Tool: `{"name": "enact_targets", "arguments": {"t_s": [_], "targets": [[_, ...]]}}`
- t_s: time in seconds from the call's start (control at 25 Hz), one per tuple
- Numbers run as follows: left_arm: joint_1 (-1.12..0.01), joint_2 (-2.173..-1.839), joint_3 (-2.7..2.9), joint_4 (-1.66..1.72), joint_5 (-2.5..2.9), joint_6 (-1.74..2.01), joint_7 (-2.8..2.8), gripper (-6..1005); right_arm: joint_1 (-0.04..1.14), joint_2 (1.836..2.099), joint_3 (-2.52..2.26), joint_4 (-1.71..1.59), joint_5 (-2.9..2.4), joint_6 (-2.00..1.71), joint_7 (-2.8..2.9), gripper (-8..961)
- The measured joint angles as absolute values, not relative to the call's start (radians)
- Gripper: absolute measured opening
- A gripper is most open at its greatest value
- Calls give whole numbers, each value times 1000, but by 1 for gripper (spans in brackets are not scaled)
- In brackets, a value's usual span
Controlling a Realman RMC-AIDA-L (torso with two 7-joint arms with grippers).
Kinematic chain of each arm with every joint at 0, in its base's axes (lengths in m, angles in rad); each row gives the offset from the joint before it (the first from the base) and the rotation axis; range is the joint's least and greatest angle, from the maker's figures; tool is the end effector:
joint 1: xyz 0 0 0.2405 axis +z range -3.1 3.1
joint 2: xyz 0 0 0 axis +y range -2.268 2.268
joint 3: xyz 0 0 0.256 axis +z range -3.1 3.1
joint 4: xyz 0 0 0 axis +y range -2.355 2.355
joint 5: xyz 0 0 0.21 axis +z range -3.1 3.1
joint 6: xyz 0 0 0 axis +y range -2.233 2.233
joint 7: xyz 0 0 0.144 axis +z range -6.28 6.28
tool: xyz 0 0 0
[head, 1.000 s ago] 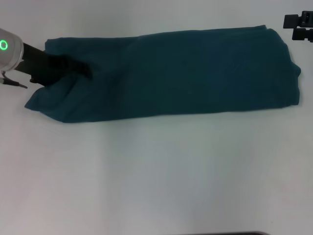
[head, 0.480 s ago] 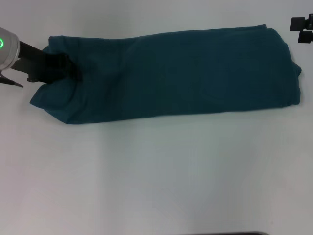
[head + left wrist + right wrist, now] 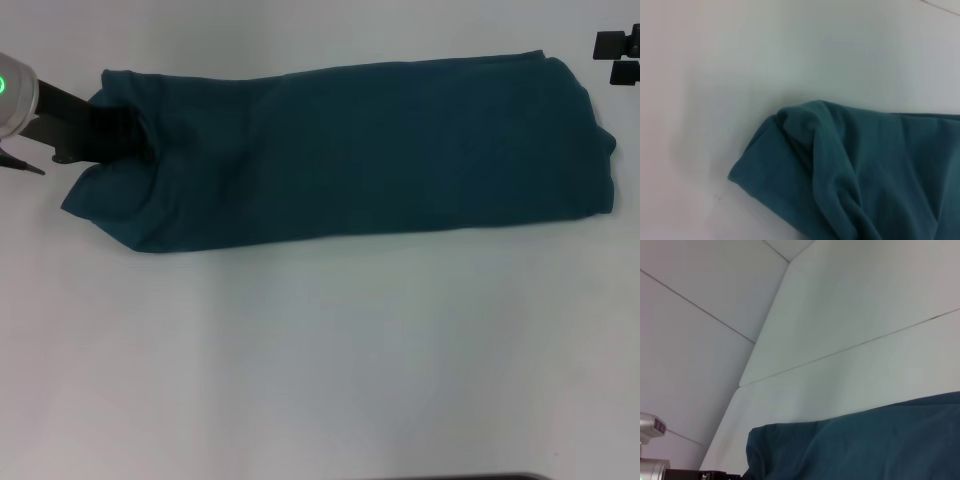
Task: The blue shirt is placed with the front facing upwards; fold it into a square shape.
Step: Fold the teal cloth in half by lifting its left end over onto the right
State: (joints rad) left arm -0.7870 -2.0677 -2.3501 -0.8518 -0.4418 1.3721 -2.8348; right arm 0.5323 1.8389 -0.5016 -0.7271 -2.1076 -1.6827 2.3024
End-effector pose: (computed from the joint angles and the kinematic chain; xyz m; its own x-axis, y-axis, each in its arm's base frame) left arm -0.2459 0.4029 0.0190 0.1404 0.9581 0.2497 0.9430 -0.0525 -0.3287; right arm 0.3020 0.3444 0.1272 0.2057 -0.8282 -0.5213 -0.9481 -0.3007 0.1035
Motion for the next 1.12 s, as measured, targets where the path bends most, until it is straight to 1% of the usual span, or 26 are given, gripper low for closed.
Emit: {"name": "enact_targets", "arguments": {"t_s": [0.12, 0.32, 0.44, 0.6, 0.68, 0.76, 0.84, 0.92, 1.12], "targets": [[-785, -2065, -2349, -869, -438, 1391, -2828, 75, 534, 1839, -502, -727, -2108, -1683, 2303, 886], [-761, -2054, -2350, -936, -364, 1430, -2834, 71, 534, 1837, -501, -727, -2108, -1683, 2304, 886], [-752, -2030, -2352, -949, -332, 1446, -2835, 71, 533, 1837, -499, -727, -2108, -1679, 2305, 885], [-750, -1987, -2360, -938, -288, 1449, -2841, 72, 532, 1837, -496, -727, -2108, -1677, 2307, 885], [-749, -1972, -2363, -941, -278, 1449, -2848, 72, 533, 1837, -496, -727, -2108, -1676, 2308, 885], [-749, -1965, -2364, -951, -275, 1453, -2854, 72, 536, 1838, -495, -727, -2109, -1676, 2309, 885], [-749, -1964, -2364, -956, -272, 1455, -2856, 72, 538, 1839, -495, -727, -2110, -1675, 2309, 884], [-748, -1985, -2358, -1001, -233, 1462, -2873, 73, 539, 1840, -496, -727, -2111, -1675, 2309, 884], [-748, -2014, -2361, -1066, -242, 1519, -2861, 73, 540, 1842, -503, -723, -2113, -1678, 2309, 884]]}}
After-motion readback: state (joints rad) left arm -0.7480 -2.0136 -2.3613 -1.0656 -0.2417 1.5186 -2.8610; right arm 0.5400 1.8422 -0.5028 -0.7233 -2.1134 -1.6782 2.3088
